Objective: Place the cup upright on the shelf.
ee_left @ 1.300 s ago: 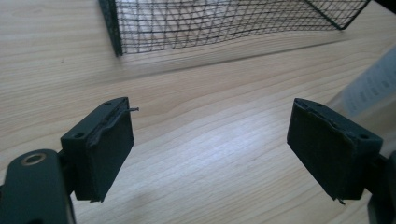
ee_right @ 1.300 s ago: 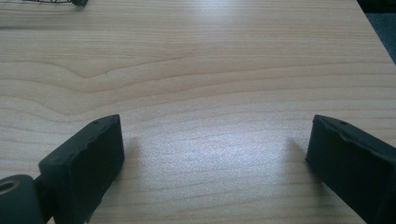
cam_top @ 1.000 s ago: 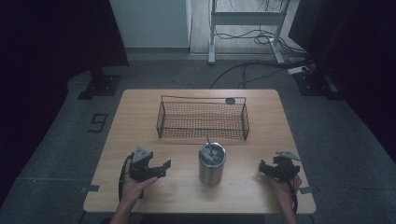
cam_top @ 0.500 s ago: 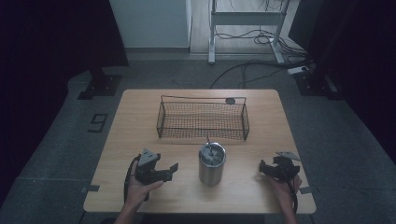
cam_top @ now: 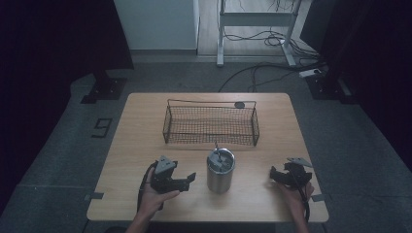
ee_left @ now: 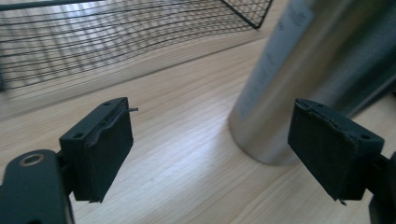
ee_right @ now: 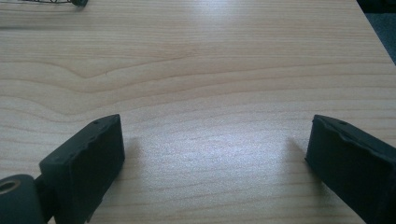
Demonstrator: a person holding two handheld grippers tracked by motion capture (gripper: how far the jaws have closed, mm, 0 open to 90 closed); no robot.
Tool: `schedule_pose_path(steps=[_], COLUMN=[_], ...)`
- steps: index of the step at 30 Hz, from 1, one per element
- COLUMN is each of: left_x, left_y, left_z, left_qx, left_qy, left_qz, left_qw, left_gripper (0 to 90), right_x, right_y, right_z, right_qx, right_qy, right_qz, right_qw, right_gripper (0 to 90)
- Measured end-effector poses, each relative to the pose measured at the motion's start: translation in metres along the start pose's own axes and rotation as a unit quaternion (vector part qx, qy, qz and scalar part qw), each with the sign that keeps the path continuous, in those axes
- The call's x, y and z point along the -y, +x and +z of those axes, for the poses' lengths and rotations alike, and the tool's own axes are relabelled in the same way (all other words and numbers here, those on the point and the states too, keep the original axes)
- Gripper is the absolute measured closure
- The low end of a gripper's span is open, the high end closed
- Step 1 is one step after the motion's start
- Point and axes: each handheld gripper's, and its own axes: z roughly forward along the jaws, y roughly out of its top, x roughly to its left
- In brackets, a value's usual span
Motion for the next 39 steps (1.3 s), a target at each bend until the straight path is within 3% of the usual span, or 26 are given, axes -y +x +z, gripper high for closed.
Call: schedule_pose_path(steps=[10, 21, 39], left_x=[-0.006, -0.012, -0.017], left_y=[-0.021, -0.042, -0.060], left_z=[0.011, 0.024, 0.048], left_qx=[0.022, 0.042, 0.039], left_qy=[-0.006, 0.015, 0.026], left_qz=[0.018, 0.042, 0.070], left_qw=[0.9996, 0.9981, 0.9965], left_gripper=[11.3, 6.6, 0.0], right_x=[0.000, 0.000, 0.000], right_y=[0.000, 0.000, 0.000], right_z=[0.000, 0.000, 0.000], right_qx=[0.000, 0.000, 0.000], right_qy=[0.000, 0.000, -0.002], right_qz=[0.000, 0.000, 0.001], right_qw=[1.0000, 1.0000, 1.0000], right_gripper=[4.6, 4.6, 5.0])
